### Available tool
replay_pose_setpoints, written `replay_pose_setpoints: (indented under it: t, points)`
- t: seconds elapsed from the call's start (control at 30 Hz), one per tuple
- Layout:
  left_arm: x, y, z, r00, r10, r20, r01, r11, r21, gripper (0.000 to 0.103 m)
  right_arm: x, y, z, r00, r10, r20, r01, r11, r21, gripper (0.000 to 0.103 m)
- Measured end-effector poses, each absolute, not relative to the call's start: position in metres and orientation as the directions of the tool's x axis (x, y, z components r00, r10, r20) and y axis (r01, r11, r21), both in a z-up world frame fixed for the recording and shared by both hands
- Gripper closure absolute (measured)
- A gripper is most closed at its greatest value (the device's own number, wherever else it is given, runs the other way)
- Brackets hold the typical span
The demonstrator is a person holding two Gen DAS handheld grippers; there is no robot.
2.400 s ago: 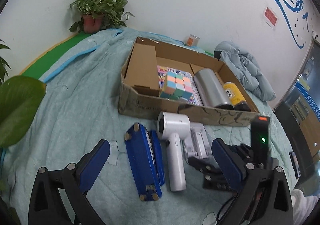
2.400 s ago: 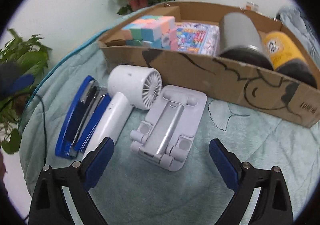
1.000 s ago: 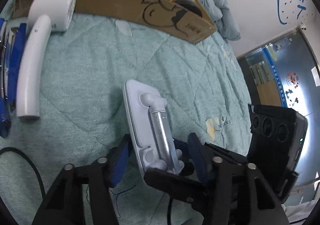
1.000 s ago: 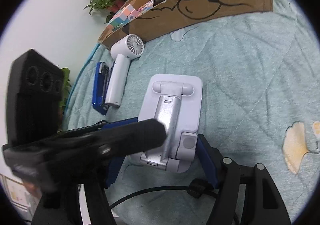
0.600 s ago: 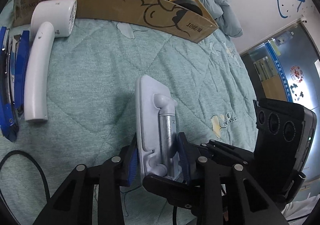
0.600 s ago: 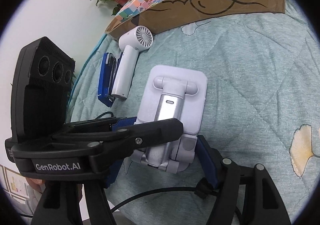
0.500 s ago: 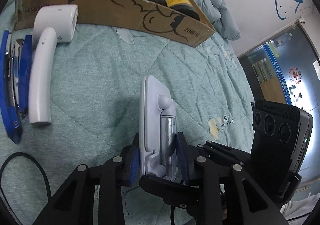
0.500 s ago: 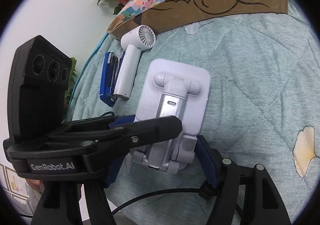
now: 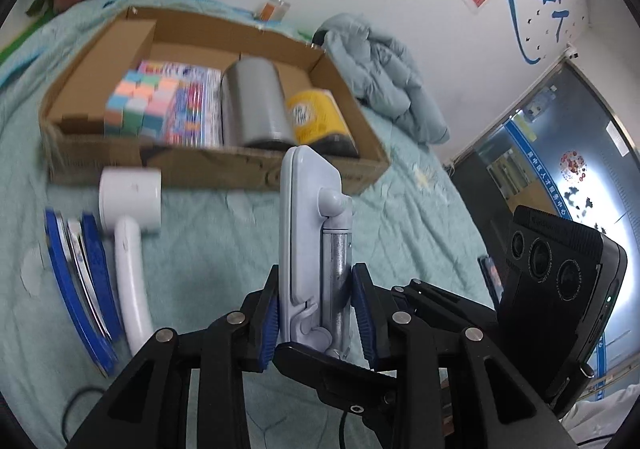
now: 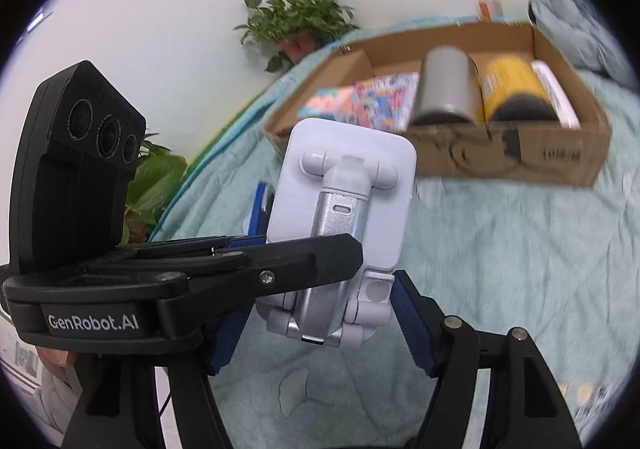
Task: Organize rigid objects
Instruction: 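Lift the phone stand and carry it into the box beside the cube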
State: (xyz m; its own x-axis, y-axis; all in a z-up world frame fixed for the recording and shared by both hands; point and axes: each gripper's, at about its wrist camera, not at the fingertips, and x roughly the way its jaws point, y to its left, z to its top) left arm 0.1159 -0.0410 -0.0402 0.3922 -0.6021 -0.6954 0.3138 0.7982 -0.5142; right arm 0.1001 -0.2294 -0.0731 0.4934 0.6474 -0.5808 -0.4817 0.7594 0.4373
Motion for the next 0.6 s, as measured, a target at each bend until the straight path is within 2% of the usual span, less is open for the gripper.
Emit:
replay_pose_setpoints:
  t: [0.33, 0.6]
  points:
    - [0.191, -0.020, 0.005, 0.461, -0.597, -0.657, 0.328, 0.802, -0.498, 0.073, 0.161, -0.212, -0.026, 0.536, 0.645, -0.544, -0.522, 0.760, 0.387, 0.035]
    - [0.272, -0.007, -0.016, 0.417, -0.583, -0.697, 0.261, 0.812, -0.523, 0.073, 0.230, -0.200, -0.032, 0.463, 0.656, -0.597, -0.501, 0.749, 0.434, 0.035]
